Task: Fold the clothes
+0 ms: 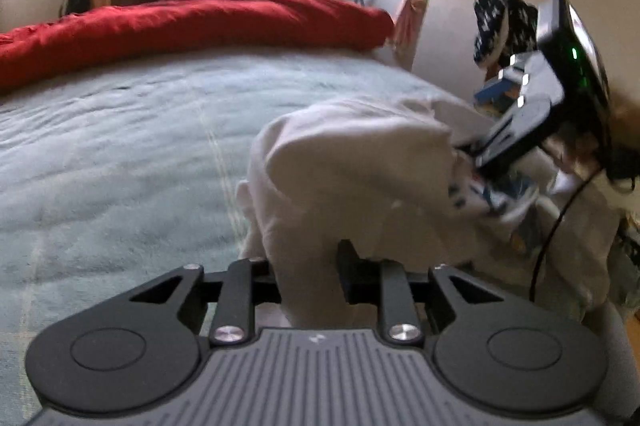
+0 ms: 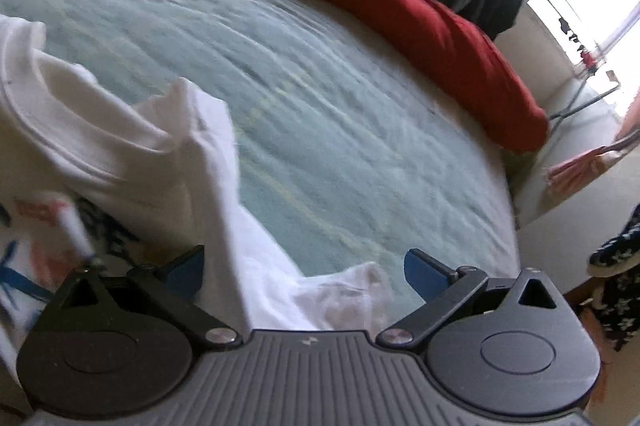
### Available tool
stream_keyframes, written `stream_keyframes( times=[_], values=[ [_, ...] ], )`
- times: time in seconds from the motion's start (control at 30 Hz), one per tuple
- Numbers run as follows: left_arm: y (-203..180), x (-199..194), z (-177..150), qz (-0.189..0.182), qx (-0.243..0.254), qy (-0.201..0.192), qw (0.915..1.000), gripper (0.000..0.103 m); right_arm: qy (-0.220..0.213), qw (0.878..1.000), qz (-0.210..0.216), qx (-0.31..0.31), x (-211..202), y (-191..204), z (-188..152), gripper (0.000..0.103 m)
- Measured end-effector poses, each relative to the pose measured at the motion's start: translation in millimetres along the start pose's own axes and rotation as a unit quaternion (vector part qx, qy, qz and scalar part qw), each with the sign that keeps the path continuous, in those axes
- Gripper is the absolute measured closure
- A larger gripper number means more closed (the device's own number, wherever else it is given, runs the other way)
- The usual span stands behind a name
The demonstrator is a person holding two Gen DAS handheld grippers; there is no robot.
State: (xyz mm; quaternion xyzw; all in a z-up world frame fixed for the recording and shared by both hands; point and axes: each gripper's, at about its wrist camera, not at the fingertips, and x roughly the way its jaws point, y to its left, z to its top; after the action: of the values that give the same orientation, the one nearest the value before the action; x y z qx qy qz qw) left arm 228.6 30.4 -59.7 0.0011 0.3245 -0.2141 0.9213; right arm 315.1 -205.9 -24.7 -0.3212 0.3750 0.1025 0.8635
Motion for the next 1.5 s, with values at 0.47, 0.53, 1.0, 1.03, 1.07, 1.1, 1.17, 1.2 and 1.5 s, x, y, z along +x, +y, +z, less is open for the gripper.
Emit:
stream_keyframes(
  times=[0.47,0.53,1.0,1.03,1.07,1.1,1.17,1.2,1.5],
  values=[
    [37.6,2.1,55.1,0.133,-0.012,-0.015,0.9909,0.097,-0.037,0.980,-0.186,0.064,8.1,-39.7,-4.2,0.000],
    [42.5,1.8,66.4,0.159,-0.001,-0.018,0.9871,0.097,-0.045,0.974,-0.208,0.075,11.0,-49.8,-3.6,0.000],
    [110.2,12.3,122.0,0.272,-0.001,-0.025,0.9619,0.103,-0.061,0.970,-0.217,0.086,43.5,-74.3,9.4,0.000],
    [120.5,12.1,123.8,0.239,-0.020,-0.015,0.9708,0.103,-0.059,0.971,-0.216,0.083,46.6,-74.5,11.3,0.000],
    [129.8,12.8,123.8,0.186,-0.044,0.002,0.9816,0.099,-0.058,0.972,-0.213,0.082,48.5,-73.8,11.5,0.000],
    [135.0,14.6,121.2,0.140,-0.064,0.017,0.9879,0.088,-0.057,0.973,-0.209,0.081,50.2,-73.1,11.5,0.000],
    [133.6,20.9,112.5,0.101,-0.070,0.037,0.9918,0.066,-0.056,0.974,-0.205,0.074,53.4,-69.8,9.2,0.000],
    [131.9,24.3,107.9,0.085,-0.070,0.046,0.9928,0.060,-0.055,0.975,-0.203,0.071,55.0,-68.2,8.0,0.000],
    [165.5,53.4,88.1,0.000,-0.172,0.104,0.9796,0.043,-0.060,0.982,-0.173,0.048,60.1,-53.4,8.4,0.000]
  ],
)
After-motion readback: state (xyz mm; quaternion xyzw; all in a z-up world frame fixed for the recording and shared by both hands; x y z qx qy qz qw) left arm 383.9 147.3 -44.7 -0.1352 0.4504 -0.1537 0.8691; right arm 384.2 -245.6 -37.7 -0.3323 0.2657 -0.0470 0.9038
